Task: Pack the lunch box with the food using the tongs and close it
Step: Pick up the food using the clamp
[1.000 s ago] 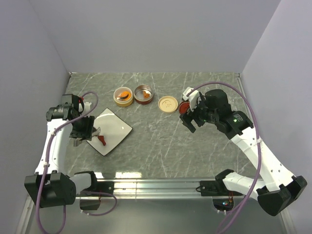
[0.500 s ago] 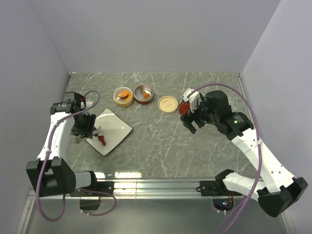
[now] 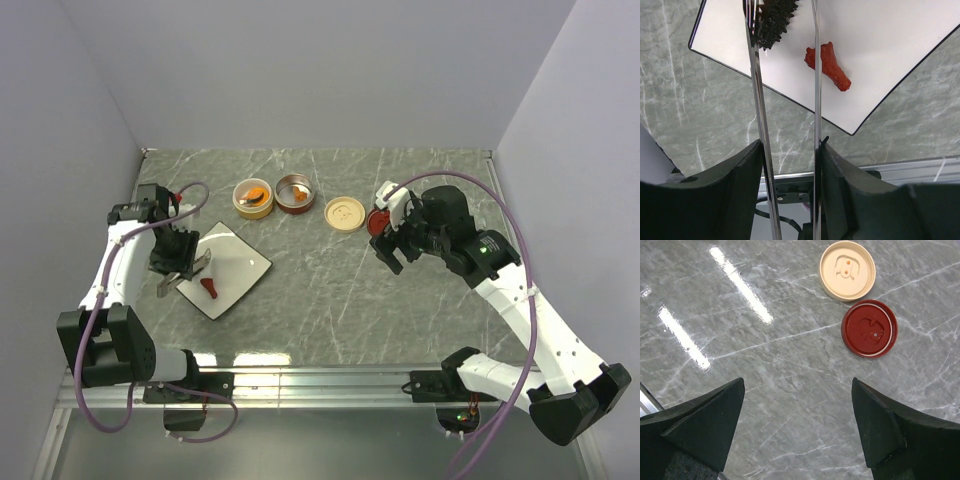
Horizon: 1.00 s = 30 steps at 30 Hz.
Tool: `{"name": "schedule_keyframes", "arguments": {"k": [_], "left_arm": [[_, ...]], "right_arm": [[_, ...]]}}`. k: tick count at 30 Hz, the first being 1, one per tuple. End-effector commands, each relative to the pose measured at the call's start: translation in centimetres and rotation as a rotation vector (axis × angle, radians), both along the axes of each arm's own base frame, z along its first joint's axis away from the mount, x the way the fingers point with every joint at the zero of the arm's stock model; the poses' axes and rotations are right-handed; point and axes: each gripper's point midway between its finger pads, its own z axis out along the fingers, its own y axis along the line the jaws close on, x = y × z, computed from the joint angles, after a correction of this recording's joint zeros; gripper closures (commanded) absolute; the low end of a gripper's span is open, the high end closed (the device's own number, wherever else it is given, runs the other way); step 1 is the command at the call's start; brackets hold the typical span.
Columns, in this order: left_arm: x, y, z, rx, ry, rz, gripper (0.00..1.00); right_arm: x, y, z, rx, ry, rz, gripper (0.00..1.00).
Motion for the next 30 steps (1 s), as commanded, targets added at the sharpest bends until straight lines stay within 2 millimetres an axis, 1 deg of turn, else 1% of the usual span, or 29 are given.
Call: {"name": "schedule_keyframes", "arguments": {"k": [1, 7, 12, 17, 19, 23, 28, 30], "left_arm": [[0.1, -0.2, 1.9, -0.008, -0.05, -0.04, 0.48], [-1.0, 1.0, 2.2, 0.059, -0.037, -0.088, 0.45], [-1.2, 1.7, 1.6, 0.075, -0.002, -0.118, 0.44], [-1.1, 2.5, 1.1, 0.081, 0.009, -0.108, 0.46], [-0.8, 2.7, 1.0, 0.08, 0.002, -0.103, 0.47], [0.0, 2.5, 1.3, 0.064, -0.011, -0.109, 0.51], [0.7, 2.4, 2.1, 0.054, -0.03, -0.119, 0.57], [0.8, 2.2, 2.8, 0.044, -0.042, -0.117, 0.61]], "right_arm": [[0.2, -0.2, 0.9, 0.01, -0.036, -0.007, 0.06], [0.2, 0.1, 1.2, 0.021, -0.029, 0.004, 0.06], [0.2, 0.1, 1.5, 0.025, -0.03, 0.001, 0.06], [0.0, 0.0, 1.4, 0.025, -0.029, -0.002, 0.06], [0.0, -0.1, 1.3, 0.026, -0.031, -0.003, 0.06], [0.0, 0.1, 1.4, 0.026, -0.029, 0.003, 0.06], [0.2, 0.0, 1.7, 0.026, -0.033, -0.001, 0.06], [0.2, 0.2, 1.7, 0.026, -0.029, 0.001, 0.06]]}}
